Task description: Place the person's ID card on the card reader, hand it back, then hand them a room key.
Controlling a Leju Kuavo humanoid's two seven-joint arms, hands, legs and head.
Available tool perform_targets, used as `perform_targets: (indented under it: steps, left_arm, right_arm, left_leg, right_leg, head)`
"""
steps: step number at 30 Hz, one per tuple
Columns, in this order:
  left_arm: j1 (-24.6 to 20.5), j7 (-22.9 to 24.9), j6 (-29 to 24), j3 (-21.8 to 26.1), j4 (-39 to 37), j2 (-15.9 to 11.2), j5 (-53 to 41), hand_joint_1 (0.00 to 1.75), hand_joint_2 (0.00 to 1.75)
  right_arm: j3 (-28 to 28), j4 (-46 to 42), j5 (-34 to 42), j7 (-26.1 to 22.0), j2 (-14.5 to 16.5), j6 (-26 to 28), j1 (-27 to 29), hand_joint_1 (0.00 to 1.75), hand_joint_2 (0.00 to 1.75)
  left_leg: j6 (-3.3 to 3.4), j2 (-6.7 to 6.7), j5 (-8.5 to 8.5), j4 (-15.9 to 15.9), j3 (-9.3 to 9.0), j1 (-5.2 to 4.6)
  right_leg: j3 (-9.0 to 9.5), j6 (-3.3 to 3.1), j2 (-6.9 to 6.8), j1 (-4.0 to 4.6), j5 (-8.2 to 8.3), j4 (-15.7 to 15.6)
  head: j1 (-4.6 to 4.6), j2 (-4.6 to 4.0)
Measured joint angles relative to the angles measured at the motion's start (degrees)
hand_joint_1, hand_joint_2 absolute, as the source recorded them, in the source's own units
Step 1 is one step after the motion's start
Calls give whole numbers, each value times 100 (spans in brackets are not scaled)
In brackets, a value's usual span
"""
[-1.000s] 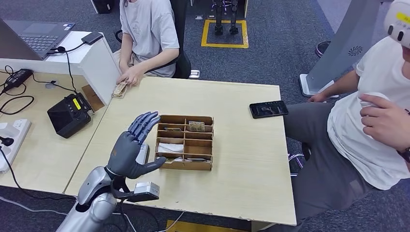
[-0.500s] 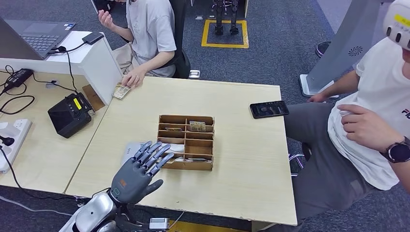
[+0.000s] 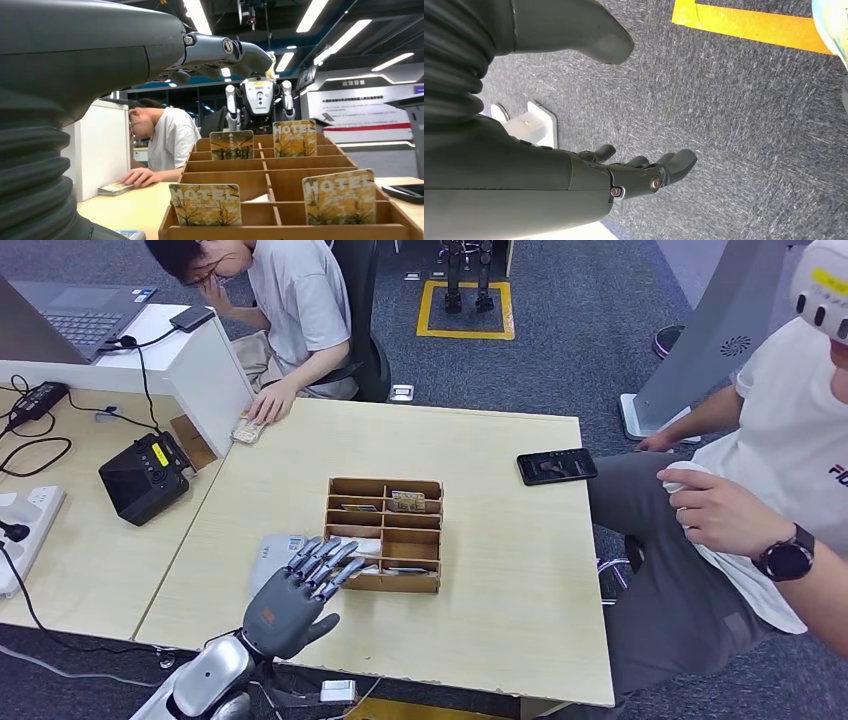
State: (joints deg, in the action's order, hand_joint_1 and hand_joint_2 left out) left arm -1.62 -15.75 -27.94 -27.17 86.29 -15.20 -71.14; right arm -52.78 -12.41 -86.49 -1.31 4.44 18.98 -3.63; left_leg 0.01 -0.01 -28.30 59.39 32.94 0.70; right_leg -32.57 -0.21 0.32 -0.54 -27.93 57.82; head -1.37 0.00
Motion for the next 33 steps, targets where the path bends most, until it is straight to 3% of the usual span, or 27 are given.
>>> perform_targets:
  steps: [14, 33]
  left_arm:
    - [-615, 407, -112, 4, -1040, 455, 173, 0, 175]
    - [-654, 293, 4, 5, -1359, 641, 358, 0, 175]
  right_arm:
    - [0, 0, -65, 58, 0, 3, -2, 0, 175]
    - [0, 2, -67, 73, 0, 3, -1, 0, 175]
  left_leg:
    - [0, -2, 0, 1, 0, 0]
    - [0, -2, 0, 1, 0, -1]
  right_leg:
    - [1, 0, -1, 0, 1, 0]
    - [1, 0, -1, 0, 1, 0]
  head:
    - [-1, 0]
    - [-1, 0]
